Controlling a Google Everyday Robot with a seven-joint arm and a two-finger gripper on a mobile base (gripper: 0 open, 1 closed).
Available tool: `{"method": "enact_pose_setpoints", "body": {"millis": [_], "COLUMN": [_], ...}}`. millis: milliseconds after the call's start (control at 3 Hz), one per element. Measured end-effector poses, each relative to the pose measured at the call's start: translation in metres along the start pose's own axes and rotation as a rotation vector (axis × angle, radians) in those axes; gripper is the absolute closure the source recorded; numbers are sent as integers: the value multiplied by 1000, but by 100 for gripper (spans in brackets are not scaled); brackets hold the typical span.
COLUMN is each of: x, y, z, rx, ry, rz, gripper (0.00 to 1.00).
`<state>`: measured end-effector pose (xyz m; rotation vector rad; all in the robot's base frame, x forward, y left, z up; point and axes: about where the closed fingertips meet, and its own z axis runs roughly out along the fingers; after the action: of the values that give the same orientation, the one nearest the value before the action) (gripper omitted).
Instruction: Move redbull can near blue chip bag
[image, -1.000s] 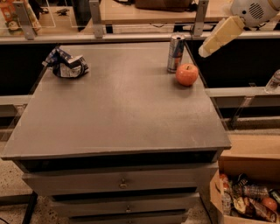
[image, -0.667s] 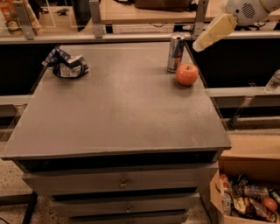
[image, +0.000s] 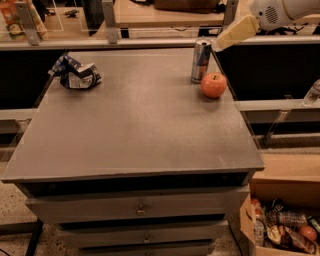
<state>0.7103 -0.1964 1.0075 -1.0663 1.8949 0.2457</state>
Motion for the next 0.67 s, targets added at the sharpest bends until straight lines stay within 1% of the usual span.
{"method": "enact_pose_setpoints", "body": {"millis": [333, 667], "x": [6, 17], "y": [-10, -17], "z": [9, 19], "rx": [13, 10], "ry": [-29, -53], "rz": [41, 91], "gripper": [0, 0]}}
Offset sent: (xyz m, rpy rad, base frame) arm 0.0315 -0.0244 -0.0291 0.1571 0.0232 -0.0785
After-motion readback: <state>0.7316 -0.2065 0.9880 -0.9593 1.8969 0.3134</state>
